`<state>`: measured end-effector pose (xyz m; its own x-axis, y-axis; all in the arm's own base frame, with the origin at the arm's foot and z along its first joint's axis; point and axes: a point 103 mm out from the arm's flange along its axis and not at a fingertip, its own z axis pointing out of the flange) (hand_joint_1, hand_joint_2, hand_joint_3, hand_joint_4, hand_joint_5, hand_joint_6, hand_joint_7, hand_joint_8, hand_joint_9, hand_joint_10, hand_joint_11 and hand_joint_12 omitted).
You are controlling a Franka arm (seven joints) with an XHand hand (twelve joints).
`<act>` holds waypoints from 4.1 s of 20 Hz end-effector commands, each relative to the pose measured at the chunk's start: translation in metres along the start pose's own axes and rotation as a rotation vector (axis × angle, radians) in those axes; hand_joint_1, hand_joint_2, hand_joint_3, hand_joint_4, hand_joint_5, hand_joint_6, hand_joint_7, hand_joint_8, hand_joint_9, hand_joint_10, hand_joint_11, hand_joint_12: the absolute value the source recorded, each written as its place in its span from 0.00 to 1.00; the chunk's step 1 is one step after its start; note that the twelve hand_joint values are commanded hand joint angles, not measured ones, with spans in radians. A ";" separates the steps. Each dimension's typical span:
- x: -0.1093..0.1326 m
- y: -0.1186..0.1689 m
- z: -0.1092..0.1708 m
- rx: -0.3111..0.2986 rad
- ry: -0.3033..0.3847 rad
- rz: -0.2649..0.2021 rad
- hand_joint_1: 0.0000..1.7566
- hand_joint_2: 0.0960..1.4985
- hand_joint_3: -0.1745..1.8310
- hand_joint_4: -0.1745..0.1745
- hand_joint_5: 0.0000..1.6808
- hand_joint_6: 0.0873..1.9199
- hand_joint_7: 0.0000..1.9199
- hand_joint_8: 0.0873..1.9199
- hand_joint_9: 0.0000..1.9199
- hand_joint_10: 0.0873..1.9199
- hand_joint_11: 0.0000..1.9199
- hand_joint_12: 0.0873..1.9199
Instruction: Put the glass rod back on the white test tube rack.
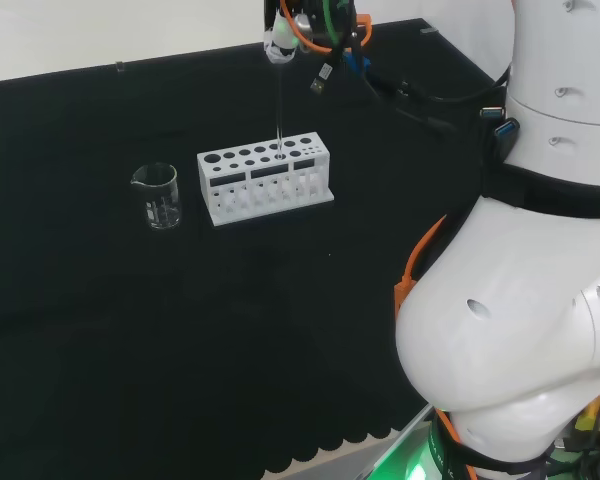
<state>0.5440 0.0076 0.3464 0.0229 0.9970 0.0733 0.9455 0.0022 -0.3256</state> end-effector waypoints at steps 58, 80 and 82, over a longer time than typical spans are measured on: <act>0.005 0.055 0.076 0.124 -0.027 -0.032 0.76 0.38 0.43 0.00 0.71 0.28 0.75 0.28 0.95 0.04 0.83 0.27; 0.005 0.052 0.077 0.137 -0.010 -0.038 0.76 0.38 0.43 0.00 0.71 0.28 0.75 0.28 0.95 0.04 0.83 0.27; 0.004 0.051 0.076 0.145 -0.002 -0.039 0.76 0.38 0.43 0.00 0.71 0.28 0.75 0.28 0.95 0.04 0.83 0.27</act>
<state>0.5691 0.0198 0.2568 -0.0197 0.9972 0.0724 0.8908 0.0504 -0.4515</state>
